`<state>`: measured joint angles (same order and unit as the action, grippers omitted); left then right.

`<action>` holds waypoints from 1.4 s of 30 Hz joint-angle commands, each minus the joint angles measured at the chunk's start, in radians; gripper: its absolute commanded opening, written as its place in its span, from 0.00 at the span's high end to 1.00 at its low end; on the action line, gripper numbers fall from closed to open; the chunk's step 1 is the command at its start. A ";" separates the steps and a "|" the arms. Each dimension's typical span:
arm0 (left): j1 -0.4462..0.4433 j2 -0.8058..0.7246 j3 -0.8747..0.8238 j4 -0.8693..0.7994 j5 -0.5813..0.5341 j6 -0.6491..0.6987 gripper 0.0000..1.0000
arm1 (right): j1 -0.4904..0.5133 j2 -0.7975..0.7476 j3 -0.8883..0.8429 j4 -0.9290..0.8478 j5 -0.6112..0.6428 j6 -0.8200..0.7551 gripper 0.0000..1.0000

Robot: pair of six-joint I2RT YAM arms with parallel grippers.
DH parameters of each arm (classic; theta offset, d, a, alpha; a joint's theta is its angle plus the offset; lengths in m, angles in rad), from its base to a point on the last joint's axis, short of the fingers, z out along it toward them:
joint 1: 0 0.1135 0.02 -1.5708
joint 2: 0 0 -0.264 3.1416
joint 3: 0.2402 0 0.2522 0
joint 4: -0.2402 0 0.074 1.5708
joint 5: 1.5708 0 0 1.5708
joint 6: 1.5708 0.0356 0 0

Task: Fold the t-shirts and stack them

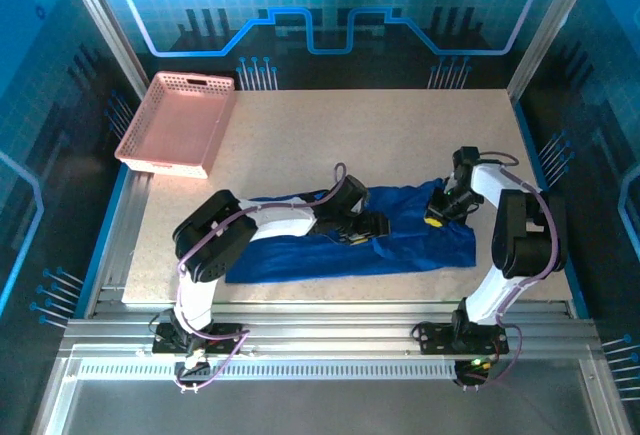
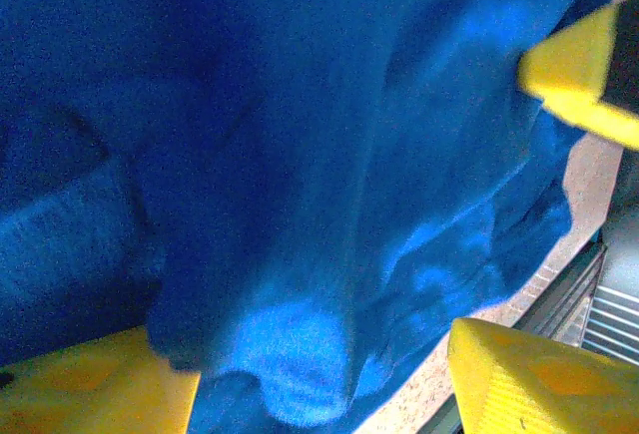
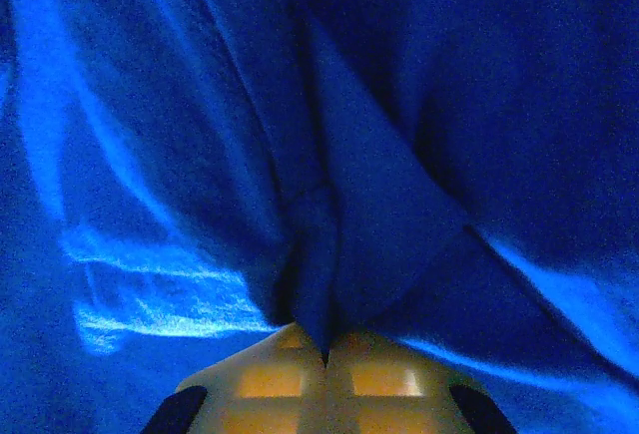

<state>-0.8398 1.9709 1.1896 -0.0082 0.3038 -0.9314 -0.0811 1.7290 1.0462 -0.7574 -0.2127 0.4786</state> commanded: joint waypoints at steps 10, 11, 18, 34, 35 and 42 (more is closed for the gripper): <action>-0.025 0.018 0.099 0.028 0.038 -0.037 0.33 | -0.040 0.045 0.066 -0.006 -0.008 -0.017 0.95; -0.025 0.021 0.107 0.000 0.009 -0.035 0.33 | -0.041 0.042 0.066 -0.006 -0.010 -0.018 0.95; -0.038 0.039 0.167 -0.239 -0.126 0.025 0.36 | -0.045 0.040 0.066 -0.008 -0.022 -0.028 0.95; -0.047 0.125 0.274 -0.131 -0.203 0.013 0.35 | -0.046 0.039 0.066 -0.010 -0.034 -0.030 0.95; -0.047 0.118 0.257 -0.080 -0.186 0.005 0.35 | -0.045 0.040 0.066 -0.008 -0.035 -0.030 0.95; -0.053 0.064 0.128 0.174 -0.098 -0.049 0.35 | -0.046 0.061 0.077 -0.006 -0.041 -0.033 0.94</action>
<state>-0.8822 2.0888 1.3685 0.0296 0.1539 -0.9463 -0.1127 1.7668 1.1053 -0.7570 -0.2291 0.4625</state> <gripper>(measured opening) 0.653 0.061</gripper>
